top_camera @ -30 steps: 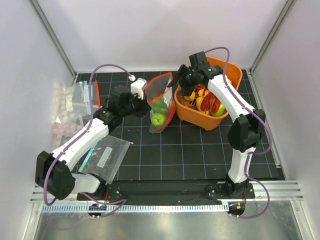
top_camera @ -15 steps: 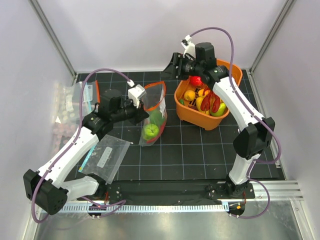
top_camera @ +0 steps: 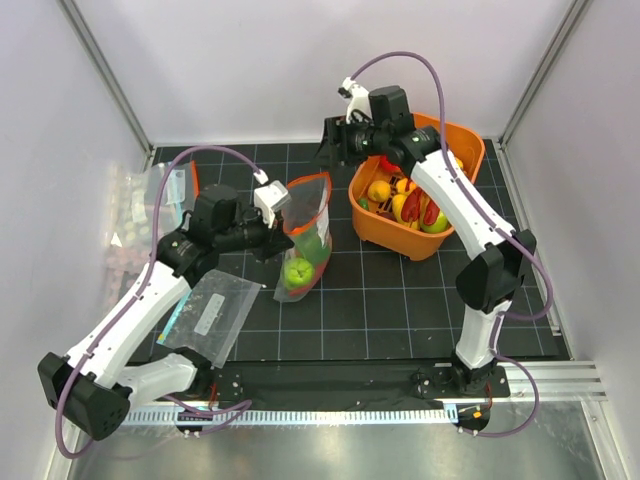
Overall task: Place the food in the zip-top bag and seal the zipper
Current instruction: Zip the zipper food storage bag at the center of the board.
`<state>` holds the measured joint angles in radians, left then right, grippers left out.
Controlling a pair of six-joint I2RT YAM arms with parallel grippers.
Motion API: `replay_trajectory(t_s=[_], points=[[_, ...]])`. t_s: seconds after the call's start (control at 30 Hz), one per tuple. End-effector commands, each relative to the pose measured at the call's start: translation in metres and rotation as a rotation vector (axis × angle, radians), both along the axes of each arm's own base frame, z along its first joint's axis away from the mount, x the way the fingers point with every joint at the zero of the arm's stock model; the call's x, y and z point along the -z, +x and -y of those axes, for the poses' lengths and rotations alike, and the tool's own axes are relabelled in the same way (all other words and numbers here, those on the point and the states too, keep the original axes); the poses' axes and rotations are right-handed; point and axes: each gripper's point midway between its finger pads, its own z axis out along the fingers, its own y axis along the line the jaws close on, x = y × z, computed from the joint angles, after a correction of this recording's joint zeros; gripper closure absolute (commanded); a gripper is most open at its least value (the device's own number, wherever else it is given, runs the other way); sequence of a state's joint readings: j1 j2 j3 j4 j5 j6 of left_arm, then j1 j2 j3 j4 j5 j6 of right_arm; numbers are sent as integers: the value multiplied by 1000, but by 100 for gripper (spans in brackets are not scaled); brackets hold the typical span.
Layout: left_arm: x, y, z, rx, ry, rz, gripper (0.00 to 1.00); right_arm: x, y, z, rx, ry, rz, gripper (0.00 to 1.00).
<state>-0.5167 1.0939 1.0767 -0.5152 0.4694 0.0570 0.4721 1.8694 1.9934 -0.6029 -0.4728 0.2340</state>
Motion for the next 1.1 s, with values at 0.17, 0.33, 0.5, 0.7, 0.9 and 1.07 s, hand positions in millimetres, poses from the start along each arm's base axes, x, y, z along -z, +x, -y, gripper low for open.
replay_trajectory(t_s=[0.17, 0.33, 0.5, 0.7, 0.9, 1.07], points=[[-13, -6, -2, 15, -25, 44, 100, 72, -18, -1, -10, -255, -109, 48], [-11, -2, -7, -7, 1, 65, 100, 87, -17, 11, 54, -317, -148, 65], [-9, 11, -25, -120, 54, 98, 100, 95, -13, 36, 157, -383, -181, 87], [-5, 27, -44, -242, 111, 141, 100, 101, -36, 41, 127, -395, -221, 91], [0, 44, -38, -250, 92, 153, 100, 94, -68, 30, 67, -423, -193, 93], [-12, 65, -42, -276, 50, 193, 100, 96, -84, 40, 64, -426, -204, 94]])
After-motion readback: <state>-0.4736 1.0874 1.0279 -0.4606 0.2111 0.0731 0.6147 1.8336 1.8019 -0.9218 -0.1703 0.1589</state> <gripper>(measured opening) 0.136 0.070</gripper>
